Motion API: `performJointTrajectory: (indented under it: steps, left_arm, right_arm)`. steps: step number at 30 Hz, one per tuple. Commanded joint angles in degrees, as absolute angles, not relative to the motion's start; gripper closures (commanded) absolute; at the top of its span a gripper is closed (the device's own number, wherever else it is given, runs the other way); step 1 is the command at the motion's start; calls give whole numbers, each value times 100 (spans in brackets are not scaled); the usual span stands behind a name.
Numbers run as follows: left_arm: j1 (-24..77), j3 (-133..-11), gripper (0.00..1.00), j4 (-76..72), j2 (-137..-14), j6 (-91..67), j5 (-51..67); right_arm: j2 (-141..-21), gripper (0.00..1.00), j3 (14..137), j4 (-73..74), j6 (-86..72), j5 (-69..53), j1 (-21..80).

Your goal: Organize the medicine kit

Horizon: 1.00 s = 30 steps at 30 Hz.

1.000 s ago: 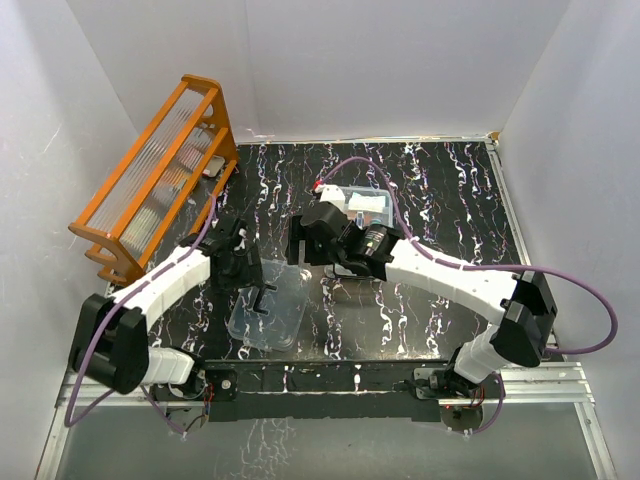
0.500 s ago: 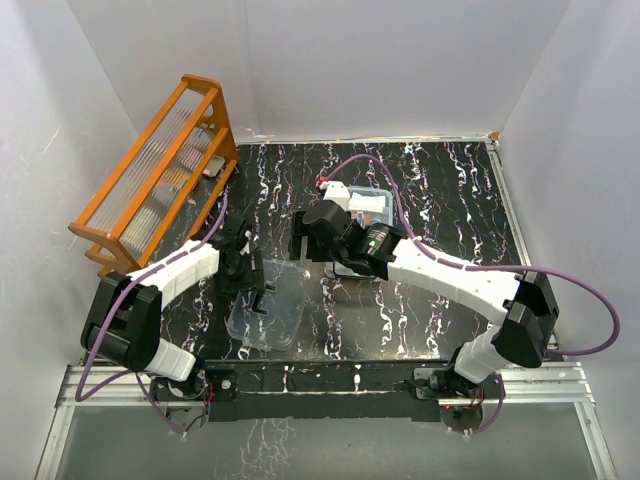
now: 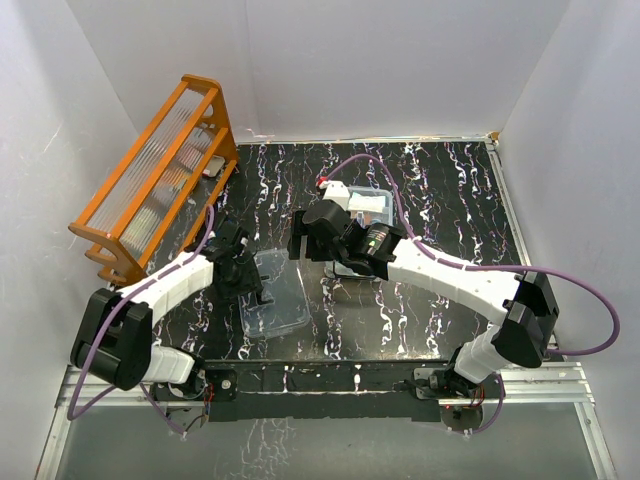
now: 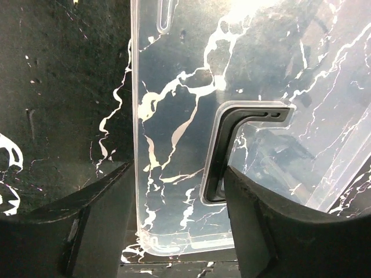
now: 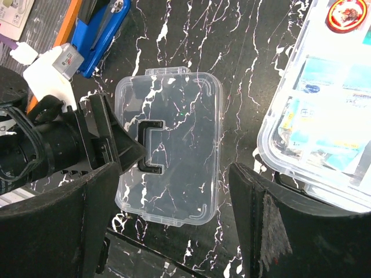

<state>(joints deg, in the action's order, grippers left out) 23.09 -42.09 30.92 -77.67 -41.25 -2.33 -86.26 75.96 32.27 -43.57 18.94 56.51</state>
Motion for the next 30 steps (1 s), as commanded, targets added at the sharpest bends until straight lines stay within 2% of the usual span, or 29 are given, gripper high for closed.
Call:
performJointTrajectory:
  steps: [1,7,13,15,20,30]
  left_arm:
    - [2303,-4258,38,3326,-7924,-3958,-481]
    - [2303,-4428,37,3399,-8388,-3551,-512]
    - [2303,-4515,54,3442,-8520,-3540,-697]
    - [2303,-4475,59,3362,-8373,-3536,-667]
    - [2303,-4184,63,3063,-7598,-3581,-472]
    - [2302,-4009,63,3057,-6530,-3781,-208]
  right_arm:
    - [-8384,26,7603,2831,-4334,1973,5650]
    - [-8368,26,7515,2761,-4350,1998,5647]
    - [-8341,26,7445,2747,-4351,2030,5651]
    - [-8354,26,7423,2742,-4350,2013,5649]
    - [-8274,26,7160,2502,-4360,1771,5651]
    - [-7745,26,6582,1965,-4687,1844,5651]
